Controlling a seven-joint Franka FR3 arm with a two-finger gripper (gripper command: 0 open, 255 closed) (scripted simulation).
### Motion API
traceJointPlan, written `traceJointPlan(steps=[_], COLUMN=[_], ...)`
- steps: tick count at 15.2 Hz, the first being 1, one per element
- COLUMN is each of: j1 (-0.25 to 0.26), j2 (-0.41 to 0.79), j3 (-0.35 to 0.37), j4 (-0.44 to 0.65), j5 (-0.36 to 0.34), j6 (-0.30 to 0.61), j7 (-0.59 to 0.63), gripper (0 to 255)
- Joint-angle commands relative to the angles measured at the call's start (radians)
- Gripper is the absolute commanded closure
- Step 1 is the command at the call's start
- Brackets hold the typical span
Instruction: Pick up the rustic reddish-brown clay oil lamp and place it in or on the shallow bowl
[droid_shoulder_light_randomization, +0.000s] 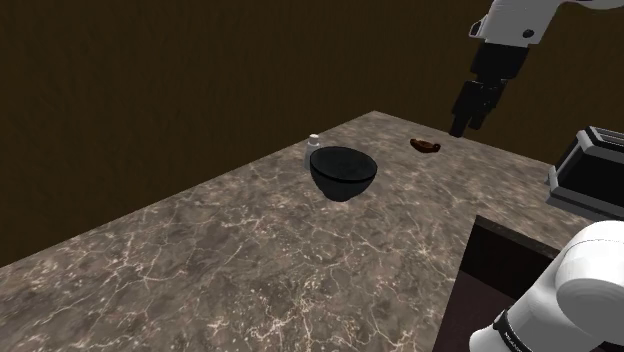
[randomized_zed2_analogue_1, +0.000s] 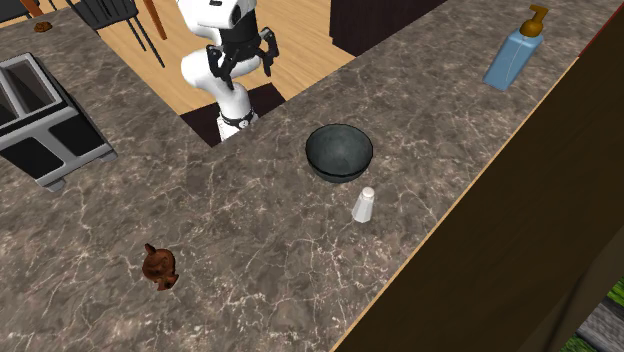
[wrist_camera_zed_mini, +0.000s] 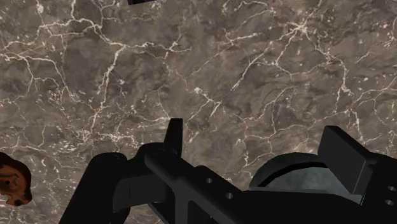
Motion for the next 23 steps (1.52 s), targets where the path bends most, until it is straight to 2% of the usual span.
traceJointPlan(steps=[1,7,13,18,23], j1=[0.0,-0.026,-0.043,-0.048,-0.052], j2=[0.0,0.108,0.258,0.41,0.586], j3=[0.0,-0.117,-0.231,-0.322,-0.407], j4=[0.0,-0.006,0.034,0.103,0.204], j5=[0.0,-0.072,-0.115,-0.118,-0.081], j6=[0.0,0.115,0.229,0.315,0.385], j7=[0.0,-0.133,-0.264,-0.378,-0.502], gripper=[0,0,0,0,0])
